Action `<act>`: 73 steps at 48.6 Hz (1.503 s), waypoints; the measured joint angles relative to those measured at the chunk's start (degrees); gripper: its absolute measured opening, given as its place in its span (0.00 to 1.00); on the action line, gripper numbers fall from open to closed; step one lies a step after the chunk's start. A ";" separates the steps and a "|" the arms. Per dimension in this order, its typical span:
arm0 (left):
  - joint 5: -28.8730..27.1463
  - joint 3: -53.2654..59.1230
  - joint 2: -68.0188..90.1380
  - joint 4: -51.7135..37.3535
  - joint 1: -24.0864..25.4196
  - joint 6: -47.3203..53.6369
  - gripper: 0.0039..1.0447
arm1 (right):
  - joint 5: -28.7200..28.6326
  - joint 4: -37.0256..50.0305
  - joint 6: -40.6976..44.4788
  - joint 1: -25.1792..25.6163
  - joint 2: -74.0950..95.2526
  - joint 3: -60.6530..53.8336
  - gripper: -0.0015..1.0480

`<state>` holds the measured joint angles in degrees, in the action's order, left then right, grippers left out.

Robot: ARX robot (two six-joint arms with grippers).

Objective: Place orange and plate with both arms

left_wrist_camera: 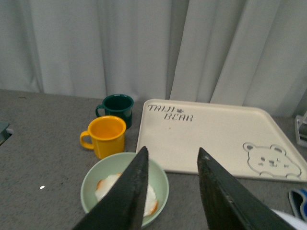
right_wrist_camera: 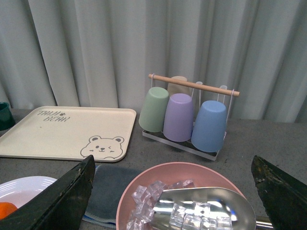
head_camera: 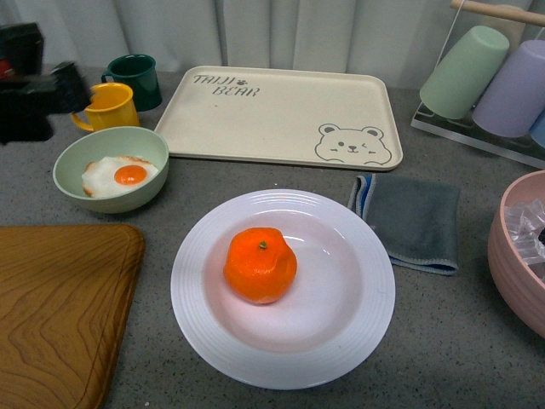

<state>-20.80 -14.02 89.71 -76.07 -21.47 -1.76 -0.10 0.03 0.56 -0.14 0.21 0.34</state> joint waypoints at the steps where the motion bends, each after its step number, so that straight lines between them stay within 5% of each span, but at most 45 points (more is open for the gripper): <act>1: 0.59 1.01 -1.11 0.44 0.59 0.20 0.29 | 0.00 0.00 0.00 0.00 0.00 0.00 0.91; 8: 5.03 6.47 -9.66 5.01 5.33 0.63 0.03 | 0.02 0.00 0.00 0.00 0.00 0.00 0.91; 40: 20.13 12.83 -52.89 40.24 21.07 1.33 0.03 | 0.02 0.00 0.00 0.00 0.00 0.00 0.91; 73: 20.79 12.85 -75.97 62.07 21.33 1.33 0.03 | 0.02 0.00 0.00 0.00 0.00 0.00 0.91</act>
<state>-0.01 -1.17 13.74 -14.00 -0.14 -0.43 -0.08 0.03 0.56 -0.14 0.21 0.34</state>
